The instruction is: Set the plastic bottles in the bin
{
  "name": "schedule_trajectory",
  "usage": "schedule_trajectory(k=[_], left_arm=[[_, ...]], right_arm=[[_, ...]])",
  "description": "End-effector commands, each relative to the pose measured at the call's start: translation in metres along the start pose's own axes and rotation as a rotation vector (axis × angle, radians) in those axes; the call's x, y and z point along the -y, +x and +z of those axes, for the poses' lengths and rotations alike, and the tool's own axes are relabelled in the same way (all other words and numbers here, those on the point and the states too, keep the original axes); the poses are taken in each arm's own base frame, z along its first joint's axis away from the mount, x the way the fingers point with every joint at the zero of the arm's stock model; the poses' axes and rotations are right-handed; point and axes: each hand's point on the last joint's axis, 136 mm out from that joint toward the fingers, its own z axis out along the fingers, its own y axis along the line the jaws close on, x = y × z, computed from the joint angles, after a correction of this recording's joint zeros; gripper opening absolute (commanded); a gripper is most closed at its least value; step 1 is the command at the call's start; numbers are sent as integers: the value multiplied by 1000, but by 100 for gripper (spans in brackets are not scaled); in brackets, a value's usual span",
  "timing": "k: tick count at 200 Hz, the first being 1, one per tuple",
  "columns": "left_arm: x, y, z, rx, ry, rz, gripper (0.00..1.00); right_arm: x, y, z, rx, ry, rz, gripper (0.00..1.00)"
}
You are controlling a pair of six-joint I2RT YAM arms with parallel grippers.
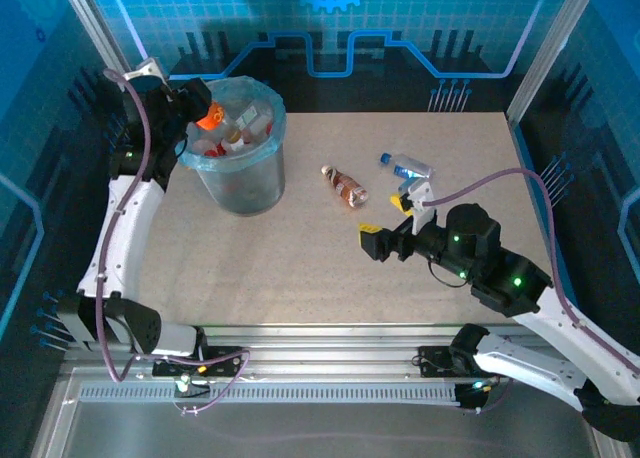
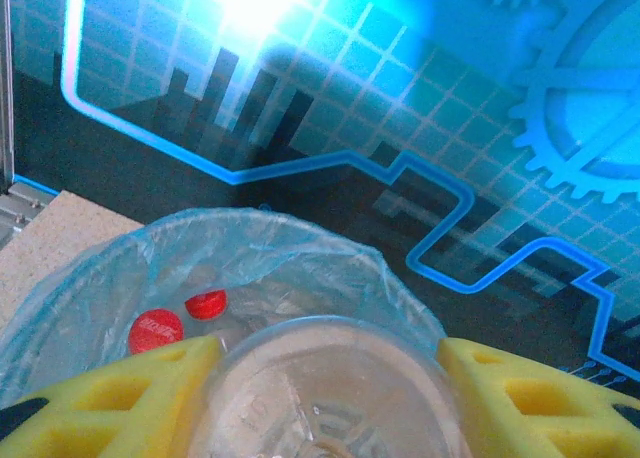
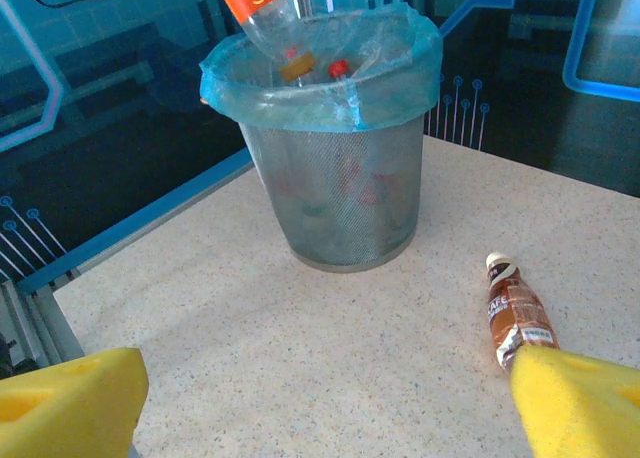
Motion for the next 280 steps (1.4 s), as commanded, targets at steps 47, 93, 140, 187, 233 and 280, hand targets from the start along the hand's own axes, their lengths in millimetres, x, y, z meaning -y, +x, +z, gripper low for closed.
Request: schedule_trajectory(k=[47,93,140,187,233,280], left_arm=[[-20,31,39,-80,-47,42,8],[-18,58,61,-205,-14,24,49],[-15,41,63,-162,-36,32,83],[-23,11,46,-72,-121,73,90],[-3,-3,28,-35,-53,98,80],[23,36,51,-214,30,162,55]], right_arm=[[1,3,9,-26,4,11,94],[-2,9,18,-65,-13,7,94],[-5,10,24,-88,-26,-2,94],[-6,10,25,-88,-30,-6,94],[-7,13,29,-97,-31,-6,94],[-12,14,37,-110,-58,-5,94]])
